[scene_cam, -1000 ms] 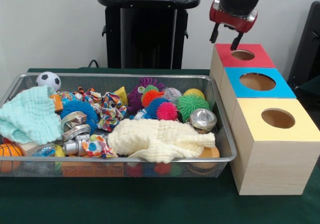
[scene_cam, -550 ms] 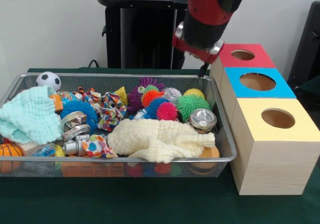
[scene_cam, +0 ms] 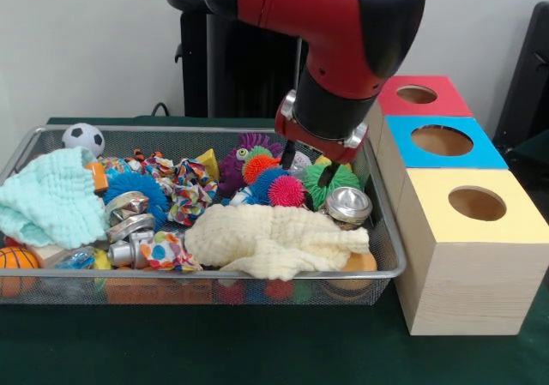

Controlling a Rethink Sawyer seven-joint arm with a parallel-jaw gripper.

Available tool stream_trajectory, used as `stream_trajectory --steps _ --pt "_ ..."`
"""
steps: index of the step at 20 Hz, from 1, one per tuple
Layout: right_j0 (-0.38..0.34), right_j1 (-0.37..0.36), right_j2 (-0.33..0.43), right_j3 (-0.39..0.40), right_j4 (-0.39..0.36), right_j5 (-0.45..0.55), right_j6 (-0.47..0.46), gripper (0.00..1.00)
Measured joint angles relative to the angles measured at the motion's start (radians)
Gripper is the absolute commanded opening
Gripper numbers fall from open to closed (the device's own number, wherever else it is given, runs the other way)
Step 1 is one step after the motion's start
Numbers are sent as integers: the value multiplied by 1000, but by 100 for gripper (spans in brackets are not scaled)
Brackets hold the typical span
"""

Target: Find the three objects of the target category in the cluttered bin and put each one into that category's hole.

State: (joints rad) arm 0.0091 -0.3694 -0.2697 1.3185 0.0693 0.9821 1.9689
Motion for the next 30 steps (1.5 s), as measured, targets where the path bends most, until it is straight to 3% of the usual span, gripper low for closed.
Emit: stream_trajectory --steps 4,9,15,20,27,30 --pt "-22 -36 3 1 -5 50 0 100" --pt "-56 -136 2 38 -10 115 0 100" --pt "-86 -230 3 105 -12 115 0 100" --pt "-107 -311 3 204 -18 59 0 100" --pt "-138 -356 3 284 -48 -52 0 100" --pt "-182 -361 22 303 -85 -59 -6 100"
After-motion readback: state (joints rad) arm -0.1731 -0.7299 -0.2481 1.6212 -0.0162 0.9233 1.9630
